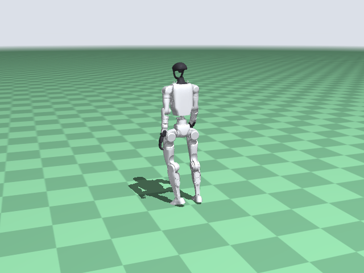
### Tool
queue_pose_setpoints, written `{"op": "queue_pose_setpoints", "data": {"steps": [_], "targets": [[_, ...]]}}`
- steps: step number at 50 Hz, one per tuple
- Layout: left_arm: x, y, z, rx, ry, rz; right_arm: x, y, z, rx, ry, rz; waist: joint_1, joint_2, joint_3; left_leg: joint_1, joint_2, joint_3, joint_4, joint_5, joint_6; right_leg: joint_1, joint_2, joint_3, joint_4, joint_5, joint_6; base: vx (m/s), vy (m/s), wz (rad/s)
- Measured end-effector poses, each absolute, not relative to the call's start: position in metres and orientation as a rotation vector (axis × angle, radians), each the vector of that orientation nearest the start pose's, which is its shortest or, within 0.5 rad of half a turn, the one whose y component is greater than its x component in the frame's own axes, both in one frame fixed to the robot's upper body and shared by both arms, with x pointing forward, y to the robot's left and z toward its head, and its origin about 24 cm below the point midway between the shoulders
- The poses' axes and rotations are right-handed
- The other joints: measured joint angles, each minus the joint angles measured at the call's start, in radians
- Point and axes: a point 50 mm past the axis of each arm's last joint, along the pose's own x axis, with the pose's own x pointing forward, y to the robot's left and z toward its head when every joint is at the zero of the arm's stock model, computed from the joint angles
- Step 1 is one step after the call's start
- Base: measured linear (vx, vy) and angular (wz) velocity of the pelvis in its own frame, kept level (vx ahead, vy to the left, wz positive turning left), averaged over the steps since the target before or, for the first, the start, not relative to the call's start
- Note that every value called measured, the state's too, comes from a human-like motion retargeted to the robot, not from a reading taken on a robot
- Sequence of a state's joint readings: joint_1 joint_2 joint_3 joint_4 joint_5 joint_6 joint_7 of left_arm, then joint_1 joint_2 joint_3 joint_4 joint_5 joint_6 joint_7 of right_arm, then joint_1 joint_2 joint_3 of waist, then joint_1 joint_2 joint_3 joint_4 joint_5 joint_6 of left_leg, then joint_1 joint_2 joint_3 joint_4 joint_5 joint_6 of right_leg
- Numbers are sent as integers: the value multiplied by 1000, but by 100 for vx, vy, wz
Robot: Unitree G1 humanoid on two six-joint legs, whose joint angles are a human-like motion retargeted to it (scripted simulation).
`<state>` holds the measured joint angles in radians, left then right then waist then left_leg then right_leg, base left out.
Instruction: In place motions
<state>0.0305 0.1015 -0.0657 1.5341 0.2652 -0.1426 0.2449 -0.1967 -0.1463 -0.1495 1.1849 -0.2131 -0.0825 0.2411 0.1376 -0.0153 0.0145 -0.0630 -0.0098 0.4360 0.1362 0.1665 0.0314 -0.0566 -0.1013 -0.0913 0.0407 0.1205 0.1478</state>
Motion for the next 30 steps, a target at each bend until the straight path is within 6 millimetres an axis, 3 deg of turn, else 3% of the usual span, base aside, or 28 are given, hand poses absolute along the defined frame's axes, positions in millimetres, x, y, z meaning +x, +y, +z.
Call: {"op": "queue_pose_setpoints", "data": {"steps": [2,4,6,8,13,17,20,23,26,30], "targets": [[7,205,-176,429,1453,127,215,-194,-113,-213,810,230,-22,-6,41,9,11,24,4,18,-15,1,36,120,12,1,-35,-11,-24,60],[-5,211,-175,346,1513,196,231,-190,-101,-268,733,246,-96,-1,66,18,11,-9,1,51,-24,29,37,61,3,8,-46,1,-13,139],[-11,210,-175,272,1565,225,233,-191,-97,-297,690,202,-122,0,62,11,10,-22,-5,78,-34,36,39,26,-7,11,-52,-7,-8,71],[-14,205,-176,226,1592,234,223,-196,-103,-288,697,115,-121,0,45,-1,13,-23,-4,82,-35,32,37,21,-8,11,-50,0,-8,33],[-1,195,-179,187,1507,184,162,-208,-141,-171,950,20,-99,5,36,29,11,-41,-64,70,-41,44,60,-4,-8,8,-66,3,-3,28],[-1,193,-180,197,1517,102,82,-204,-171,-78,1347,69,-123,15,13,67,27,-19,-128,88,-88,51,75,-15,4,-5,-73,8,2,8],[-3,190,-180,224,1536,38,17,-206,-174,-18,1647,34,-161,23,-27,63,30,-18,-148,94,-97,46,79,-35,1,-12,-75,14,4,27],[5,185,-181,224,1536,-82,-32,-206,-170,58,1849,-12,-157,23,-24,63,24,-40,-139,91,-84,52,76,-36,1,-16,-74,5,3,3],[9,179,-181,194,1550,-212,-62,-203,-167,97,1931,-73,-140,19,-13,73,17,-37,-135,88,-74,58,69,-34,3,-19,-73,0,3,-14],[4,175,-181,157,1568,-291,-79,-201,-165,87,1955,-96,-148,28,-24,78,11,-30,-138,87,-64,54,69,-24,5,-24,-73,4,4,-22]]}}
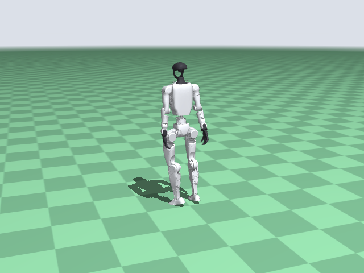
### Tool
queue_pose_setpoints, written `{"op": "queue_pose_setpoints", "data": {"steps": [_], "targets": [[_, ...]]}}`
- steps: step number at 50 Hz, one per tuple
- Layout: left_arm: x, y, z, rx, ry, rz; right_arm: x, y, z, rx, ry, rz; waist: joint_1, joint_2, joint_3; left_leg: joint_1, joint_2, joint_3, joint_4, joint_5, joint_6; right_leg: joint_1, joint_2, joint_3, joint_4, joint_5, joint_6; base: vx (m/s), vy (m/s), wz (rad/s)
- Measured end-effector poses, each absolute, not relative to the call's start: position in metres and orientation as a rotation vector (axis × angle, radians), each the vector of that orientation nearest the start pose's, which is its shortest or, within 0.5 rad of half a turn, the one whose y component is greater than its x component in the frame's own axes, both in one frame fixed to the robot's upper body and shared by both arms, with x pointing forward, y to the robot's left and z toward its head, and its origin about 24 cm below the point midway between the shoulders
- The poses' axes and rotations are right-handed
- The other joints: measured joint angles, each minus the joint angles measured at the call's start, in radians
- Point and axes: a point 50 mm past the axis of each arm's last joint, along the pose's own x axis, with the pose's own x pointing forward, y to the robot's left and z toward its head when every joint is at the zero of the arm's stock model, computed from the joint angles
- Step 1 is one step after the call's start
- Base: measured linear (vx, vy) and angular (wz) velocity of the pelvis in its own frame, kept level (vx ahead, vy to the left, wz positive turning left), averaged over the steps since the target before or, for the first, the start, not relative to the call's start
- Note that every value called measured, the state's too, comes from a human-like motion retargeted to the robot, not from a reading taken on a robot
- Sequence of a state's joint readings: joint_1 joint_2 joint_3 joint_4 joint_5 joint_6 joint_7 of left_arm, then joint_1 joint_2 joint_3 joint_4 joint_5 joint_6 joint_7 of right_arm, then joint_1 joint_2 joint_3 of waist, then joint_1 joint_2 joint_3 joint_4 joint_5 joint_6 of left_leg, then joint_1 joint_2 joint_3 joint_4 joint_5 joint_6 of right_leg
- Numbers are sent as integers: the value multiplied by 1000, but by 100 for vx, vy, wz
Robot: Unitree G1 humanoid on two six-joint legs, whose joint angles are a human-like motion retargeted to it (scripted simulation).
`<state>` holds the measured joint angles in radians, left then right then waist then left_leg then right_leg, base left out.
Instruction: In place motions
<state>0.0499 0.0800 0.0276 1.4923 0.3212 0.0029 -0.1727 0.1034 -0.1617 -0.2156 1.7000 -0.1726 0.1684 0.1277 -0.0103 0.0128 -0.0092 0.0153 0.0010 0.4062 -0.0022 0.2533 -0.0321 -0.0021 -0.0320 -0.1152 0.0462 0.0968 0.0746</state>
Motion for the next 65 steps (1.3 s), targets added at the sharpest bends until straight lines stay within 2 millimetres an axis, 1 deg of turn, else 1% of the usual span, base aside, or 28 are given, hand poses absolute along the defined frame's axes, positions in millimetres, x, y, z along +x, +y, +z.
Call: {"op": "queue_pose_setpoints", "data": {"steps": [3,5,10,15,20,22,25,32,39,43,47,50,52,53,57,60,63,65], "targets": [[-4,177,-181,181,1592,-280,-79,-203,-165,60,1949,-71,-26,14,-14,-3,-2,-5,-1,0,6,-10,1,11,1,1,4,2,5,-22],[-8,179,-181,209,1612,-286,-74,-204,-166,45,1935,-57,-37,22,-19,-4,-3,0,-3,-1,10,-19,2,21,3,3,8,1,6,-34],[-12,188,-180,283,1629,-314,-45,-201,-172,19,1836,-46,-42,25,-14,1,-4,19,-7,-1,12,-33,0,38,5,9,17,-2,2,-29],[-13,192,-179,292,1636,-297,-14,-199,-177,-57,1720,-1,-53,25,-12,2,-5,32,-14,5,10,-40,4,43,2,15,17,0,0,0],[-10,192,-179,263,1641,-281,1,-199,-178,-140,1661,70,-57,23,-10,3,-4,29,-15,9,8,-39,2,39,4,15,21,0,0,0],[-9,191,-180,254,1636,-281,2,-199,-178,-145,1655,89,-55,22,-10,4,-4,27,-15,10,7,-37,2,36,4,14,19,0,0,0],[-6,188,-180,246,1626,-287,-3,-201,-177,-145,1672,81,-55,22,-12,4,-3,18,-15,12,6,-33,3,30,4,12,16,0,0,0],[-7,183,-180,239,1623,-338,-22,-208,-174,-105,1742,18,-29,47,-26,-5,4,-23,-6,4,6,-41,11,33,13,12,7,0,0,0],[0,191,-180,290,1587,-344,-35,-209,-172,-41,1793,-27,5,65,-8,-27,18,-49,14,5,-5,-26,21,-6,6,17,-13,-6,0,29],[7,193,-180,281,1558,-321,-33,-212,-172,-36,1783,-37,31,74,12,-59,25,-56,31,13,-19,-15,19,-62,-4,21,-24,-16,-1,72],[20,190,-180,259,1513,-317,-23,-220,-172,-56,1741,-52,58,78,59,-124,16,-98,86,26,-22,5,-3,-137,-19,22,-33,-27,-2,115],[29,188,-180,270,1482,-320,-18,-229,-171,-67,1714,-64,66,85,81,-171,0,-147,107,58,-45,21,-19,-221,-35,18,-37,-28,1,173],[26,187,-180,288,1478,-317,-20,-235,-169,-83,1719,-72,75,82,77,-186,-6,-122,104,55,-18,24,-39,-272,-40,13,-37,-22,3,180],[24,187,-180,296,1479,-312,-21,-238,-168,-93,1726,-78,80,77,74,-188,-2,-74,103,44,7,25,-53,-295,-42,9,-36,-20,5,166],[8,191,-180,322,1503,-260,-24,-248,-165,-130,1749,-115,88,50,66,-155,33,230,96,-11,79,31,-104,-379,-42,-5,-34,-18,7,151],[-9,194,-180,322,1559,-225,-24,-252,-164,-130,1745,-145,74,24,51,-114,45,441,90,-44,157,39,-145,-444,-38,-21,-32,-14,7,165],[-26,194,-178,290,1629,-189,-23,-251,-165,-112,1729,-165,58,-3,25,-85,46,578,107,-77,236,43,-179,-506,-29,-41,-30,-11,10,167],[-36,192,-178,259,1664,-152,-22,-250,-166,-104,1717,-171,53,-17,8,-71,39,630,122,-96,284,43,-194,-527,-21,-54,-27,-6,14,135]]}}
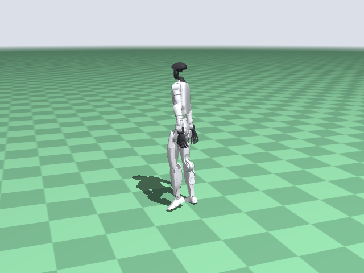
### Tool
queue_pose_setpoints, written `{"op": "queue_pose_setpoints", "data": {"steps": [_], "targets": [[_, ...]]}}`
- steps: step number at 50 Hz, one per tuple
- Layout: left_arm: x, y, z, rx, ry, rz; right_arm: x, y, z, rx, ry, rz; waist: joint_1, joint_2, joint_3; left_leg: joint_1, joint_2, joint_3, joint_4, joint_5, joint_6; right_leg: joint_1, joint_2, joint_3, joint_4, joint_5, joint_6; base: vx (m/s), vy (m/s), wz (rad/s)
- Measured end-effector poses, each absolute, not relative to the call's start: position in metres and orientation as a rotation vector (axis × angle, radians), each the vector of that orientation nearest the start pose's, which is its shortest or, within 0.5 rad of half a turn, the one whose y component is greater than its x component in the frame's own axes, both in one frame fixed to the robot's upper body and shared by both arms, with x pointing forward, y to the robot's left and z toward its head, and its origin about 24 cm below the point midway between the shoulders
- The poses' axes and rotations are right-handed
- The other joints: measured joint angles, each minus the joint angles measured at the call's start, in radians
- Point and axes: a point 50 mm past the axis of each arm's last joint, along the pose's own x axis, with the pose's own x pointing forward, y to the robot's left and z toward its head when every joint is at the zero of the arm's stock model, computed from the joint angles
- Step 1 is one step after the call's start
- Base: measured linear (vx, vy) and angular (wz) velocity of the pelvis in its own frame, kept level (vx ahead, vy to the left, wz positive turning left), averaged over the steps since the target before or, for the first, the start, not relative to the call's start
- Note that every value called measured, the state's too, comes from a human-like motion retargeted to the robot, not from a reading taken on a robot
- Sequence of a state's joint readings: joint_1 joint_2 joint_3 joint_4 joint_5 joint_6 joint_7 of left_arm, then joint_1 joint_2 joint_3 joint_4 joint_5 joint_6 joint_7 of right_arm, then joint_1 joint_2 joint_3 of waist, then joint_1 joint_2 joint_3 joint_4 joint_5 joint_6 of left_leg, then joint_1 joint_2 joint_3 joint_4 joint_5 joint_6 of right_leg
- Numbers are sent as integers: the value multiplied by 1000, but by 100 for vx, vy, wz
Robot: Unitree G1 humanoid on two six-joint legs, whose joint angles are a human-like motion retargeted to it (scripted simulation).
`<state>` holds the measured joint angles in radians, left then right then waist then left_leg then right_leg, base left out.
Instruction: In place motions
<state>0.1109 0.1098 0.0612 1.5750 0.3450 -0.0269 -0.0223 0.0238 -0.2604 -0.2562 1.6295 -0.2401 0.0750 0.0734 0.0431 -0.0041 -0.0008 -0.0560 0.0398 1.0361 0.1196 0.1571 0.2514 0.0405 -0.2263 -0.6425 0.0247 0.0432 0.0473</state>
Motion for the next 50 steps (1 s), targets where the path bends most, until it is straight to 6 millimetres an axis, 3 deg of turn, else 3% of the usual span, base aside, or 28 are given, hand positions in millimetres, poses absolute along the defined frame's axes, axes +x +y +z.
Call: {"op": "queue_pose_setpoints", "data": {"steps": [2,4,8,12,16,20,25,30,37,42,43,45,47,48,50], "targets": [[-45,190,-177,226,1687,-115,-19,-248,-167,-104,1708,-167,-3,2,-9,14,-3,-3,-3,3,-2,9,10,-22,5,-14,2,-1,16,103],[-52,188,-176,202,1705,-89,-17,-245,-168,-104,1700,-160,-4,23,-23,20,-13,-46,-54,18,-44,15,43,-45,8,-28,3,2,17,83],[-62,187,-175,190,1741,-73,-15,-231,-171,-81,1691,-133,19,8,-41,0,-55,-163,-131,56,-28,31,47,-72,15,-48,17,5,22,42],[-43,198,-177,281,1677,-64,-8,-214,-175,2,1640,-117,60,-34,-27,2,-96,-238,-161,61,-16,63,34,-131,30,-74,34,-5,20,65],[-29,203,-177,346,1639,-79,-15,-205,-177,-9,1641,-32,114,-70,-50,-29,-111,-328,-138,43,6,90,13,-197,65,-110,42,8,22,81],[-11,203,-179,317,1588,-53,-17,-206,-177,-89,1654,7,123,-65,-24,-23,-81,-426,-102,32,10,125,6,-208,166,-83,-32,4,16,109],[6,195,-180,290,1567,-67,-22,-209,-176,-84,1679,-14,99,5,-6,-13,-12,-531,-95,51,10,82,-4,-115,408,-42,-195,3,19,151],[13,199,-179,268,1550,-57,-6,-205,-178,-59,1632,-37,30,9,25,-22,-8,-620,-96,78,10,-89,110,299,532,-3,-115,3,6,145],[-5,216,-176,324,1635,-43,13,-200,-179,-126,1550,28,-43,-27,39,-24,-55,-682,-136,120,-1,-160,174,512,365,-54,-49,8,2,108],[-13,223,-174,354,1690,-1,12,-198,-180,-190,1545,94,-68,-86,57,-21,-120,-740,-132,128,-16,-164,204,724,161,-73,92,9,-6,110],[-13,223,-174,349,1690,3,11,-197,-180,-200,1551,107,-66,-100,66,-12,-138,-749,-131,127,-17,-156,200,738,122,-69,114,10,-6,100],[-14,223,-175,337,1686,3,6,-196,-180,-213,1568,131,-67,-122,86,11,-170,-777,-128,126,-17,-133,182,700,57,36,95,13,-5,100],[-15,222,-175,325,1688,-10,-2,-195,-180,-214,1599,155,-45,-133,86,22,-190,-802,-122,123,-19,-97,175,671,56,-32,87,20,-2,85],[-16,220,-175,326,1693,-23,-7,-195,-180,-204,1619,162,-38,-131,83,23,-197,-825,-116,123,-19,-83,145,557,54,-31,94,20,2,87],[-17,213,-176,328,1695,-26,-14,-196,-179,-186,1651,166,4,-120,75,20,-196,-836,-108,119,-21,-68,164,639,46,-38,85,12,3,54]]}}
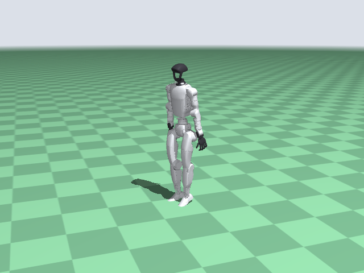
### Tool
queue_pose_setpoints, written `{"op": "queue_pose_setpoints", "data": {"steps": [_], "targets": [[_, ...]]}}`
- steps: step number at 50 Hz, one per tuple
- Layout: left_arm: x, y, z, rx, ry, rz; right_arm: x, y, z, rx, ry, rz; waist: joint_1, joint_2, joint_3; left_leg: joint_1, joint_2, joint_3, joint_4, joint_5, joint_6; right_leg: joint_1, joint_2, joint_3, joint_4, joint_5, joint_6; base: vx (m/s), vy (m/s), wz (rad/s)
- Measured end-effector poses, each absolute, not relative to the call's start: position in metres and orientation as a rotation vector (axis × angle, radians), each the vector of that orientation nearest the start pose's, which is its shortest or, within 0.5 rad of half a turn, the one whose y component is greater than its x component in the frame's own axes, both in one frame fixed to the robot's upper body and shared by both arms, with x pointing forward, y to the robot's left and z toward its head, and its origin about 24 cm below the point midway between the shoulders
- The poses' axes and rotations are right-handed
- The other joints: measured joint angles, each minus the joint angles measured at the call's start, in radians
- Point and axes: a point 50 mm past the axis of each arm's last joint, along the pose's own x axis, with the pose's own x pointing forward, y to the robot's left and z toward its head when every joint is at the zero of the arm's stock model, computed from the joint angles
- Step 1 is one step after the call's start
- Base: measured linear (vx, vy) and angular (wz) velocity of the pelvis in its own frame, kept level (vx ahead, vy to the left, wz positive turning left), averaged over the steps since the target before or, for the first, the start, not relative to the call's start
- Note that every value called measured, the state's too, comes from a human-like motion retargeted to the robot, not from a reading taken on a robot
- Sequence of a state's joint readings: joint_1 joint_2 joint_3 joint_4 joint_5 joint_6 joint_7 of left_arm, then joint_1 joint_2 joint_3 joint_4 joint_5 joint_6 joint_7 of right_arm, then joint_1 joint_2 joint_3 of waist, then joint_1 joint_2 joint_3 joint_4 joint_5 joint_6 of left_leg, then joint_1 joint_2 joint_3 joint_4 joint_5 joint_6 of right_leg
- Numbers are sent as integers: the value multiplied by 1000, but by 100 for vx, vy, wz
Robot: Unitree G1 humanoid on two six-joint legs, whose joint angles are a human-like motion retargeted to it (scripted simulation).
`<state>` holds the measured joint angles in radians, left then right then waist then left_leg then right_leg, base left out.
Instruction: In place motions
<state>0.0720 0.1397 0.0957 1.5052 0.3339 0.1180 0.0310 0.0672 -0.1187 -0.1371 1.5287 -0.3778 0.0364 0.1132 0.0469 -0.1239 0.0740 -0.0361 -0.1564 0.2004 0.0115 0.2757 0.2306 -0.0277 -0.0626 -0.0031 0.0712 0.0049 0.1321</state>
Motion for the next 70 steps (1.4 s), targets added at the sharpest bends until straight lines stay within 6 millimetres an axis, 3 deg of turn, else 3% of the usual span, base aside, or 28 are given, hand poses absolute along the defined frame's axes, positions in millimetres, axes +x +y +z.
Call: {"op": "queue_pose_setpoints", "data": {"steps": [5,13,22,30,33,39,47,53,55,58,60,65,70], "targets": [[-23,198,-179,314,1650,-46,-16,-201,-178,-186,1671,125,-6,28,-17,5,-4,-53,11,-4,-8,34,-7,-98,-14,-6,-18,10,2,64],[-30,199,-178,434,1655,-137,-2,-198,-179,-90,1601,45,3,41,-37,-1,-11,-100,20,-3,-25,52,-7,-137,-18,-13,-40,4,0,35],[-30,196,-178,329,1686,-89,12,-204,-179,-212,1558,104,11,53,-30,15,-9,-61,16,-3,-20,36,-2,-70,13,-19,-46,2,2,-22],[-17,205,-178,410,1640,-155,14,-203,-179,-186,1565,106,-75,72,-20,44,21,91,-25,-3,-11,-49,38,55,61,25,-49,-1,-8,-94],[-23,211,-177,420,1655,-164,18,-201,-179,-188,1550,122,-112,81,-21,52,44,185,-38,-18,-6,-75,41,45,44,25,-48,-9,-15,-210],[-35,228,-172,480,1707,-161,22,-206,-178,-204,1549,138,-175,104,-8,66,104,390,-62,-54,-5,-92,-12,-252,51,-8,-30,-17,-19,-249],[-45,233,-170,411,1775,-112,-5,-224,-173,-132,1681,-28,-250,140,-35,69,173,596,-59,-106,-23,-57,-47,-524,83,20,-56,-11,-17,-201],[-27,227,-173,358,1706,-64,-38,-230,-167,-28,1792,-187,-248,153,-75,72,196,710,-40,-136,-48,19,-61,-655,73,-2,-96,-2,-17,-143],[-18,223,-175,340,1669,-59,-49,-228,-166,-3,1824,-204,-243,153,-91,75,195,742,-34,-143,-59,43,-56,-670,58,-2,-114,4,-11,-116],[-6,215,-177,298,1618,-64,-62,-222,-166,34,1859,-199,-250,131,-113,84,173,775,-17,-154,-75,58,-48,-585,7,-10,-50,5,-22,-83],[-1,211,-178,276,1595,-75,-68,-216,-166,61,1874,-188,-253,117,-121,100,164,793,-5,-158,-90,57,-29,-548,-34,12,-73,11,-24,-61],[8,204,-179,269,1563,-114,-65,-203,-168,115,1847,-138,-242,118,-118,139,202,817,45,-151,-128,53,-11,-446,-45,28,-94,7,-27,-57],[7,210,-178,309,1553,-144,-36,-207,-174,-25,1749,-87,-242,68,-108,188,252,918,164,-67,-101,52,-50,-367,-35,43,-113,5,-26,-102]]}}
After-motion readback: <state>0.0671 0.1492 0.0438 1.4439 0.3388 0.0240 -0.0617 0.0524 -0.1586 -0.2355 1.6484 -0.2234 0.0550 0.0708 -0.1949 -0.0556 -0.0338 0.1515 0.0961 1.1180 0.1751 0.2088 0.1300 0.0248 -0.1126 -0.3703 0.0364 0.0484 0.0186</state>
